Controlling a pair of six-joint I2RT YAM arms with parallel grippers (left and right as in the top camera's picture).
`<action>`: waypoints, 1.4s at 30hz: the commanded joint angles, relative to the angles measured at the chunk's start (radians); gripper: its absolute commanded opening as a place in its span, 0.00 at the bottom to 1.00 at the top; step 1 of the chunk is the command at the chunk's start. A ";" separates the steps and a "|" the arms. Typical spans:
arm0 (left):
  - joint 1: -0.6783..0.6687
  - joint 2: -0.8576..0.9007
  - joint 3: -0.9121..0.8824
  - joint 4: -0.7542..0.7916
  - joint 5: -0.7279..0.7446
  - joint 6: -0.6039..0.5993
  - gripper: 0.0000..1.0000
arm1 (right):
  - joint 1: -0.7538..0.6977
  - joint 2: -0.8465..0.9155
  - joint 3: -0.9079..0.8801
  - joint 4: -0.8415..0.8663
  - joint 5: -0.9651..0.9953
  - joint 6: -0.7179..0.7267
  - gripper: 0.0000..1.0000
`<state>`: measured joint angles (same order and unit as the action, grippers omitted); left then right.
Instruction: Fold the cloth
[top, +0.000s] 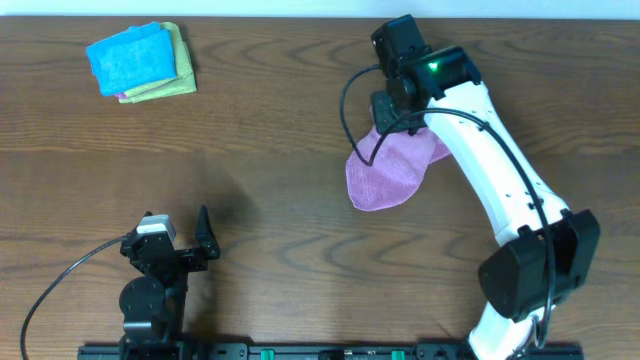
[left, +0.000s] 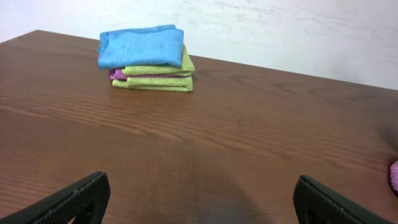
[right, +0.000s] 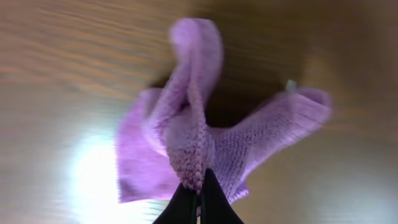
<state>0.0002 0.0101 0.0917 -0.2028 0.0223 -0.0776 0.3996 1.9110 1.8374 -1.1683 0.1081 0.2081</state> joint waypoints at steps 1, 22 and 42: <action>0.006 -0.006 -0.028 -0.012 -0.004 0.007 0.95 | 0.027 -0.002 0.006 0.043 -0.252 -0.115 0.01; 0.006 -0.006 -0.028 -0.012 -0.004 0.007 0.95 | 0.169 0.035 0.011 0.216 -0.054 -0.246 0.01; 0.006 -0.006 -0.028 -0.012 -0.004 0.007 0.95 | -0.015 0.159 0.012 0.635 0.123 -0.216 0.01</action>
<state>0.0002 0.0101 0.0917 -0.2028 0.0223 -0.0776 0.3973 2.0659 1.8389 -0.5411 0.2123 -0.0086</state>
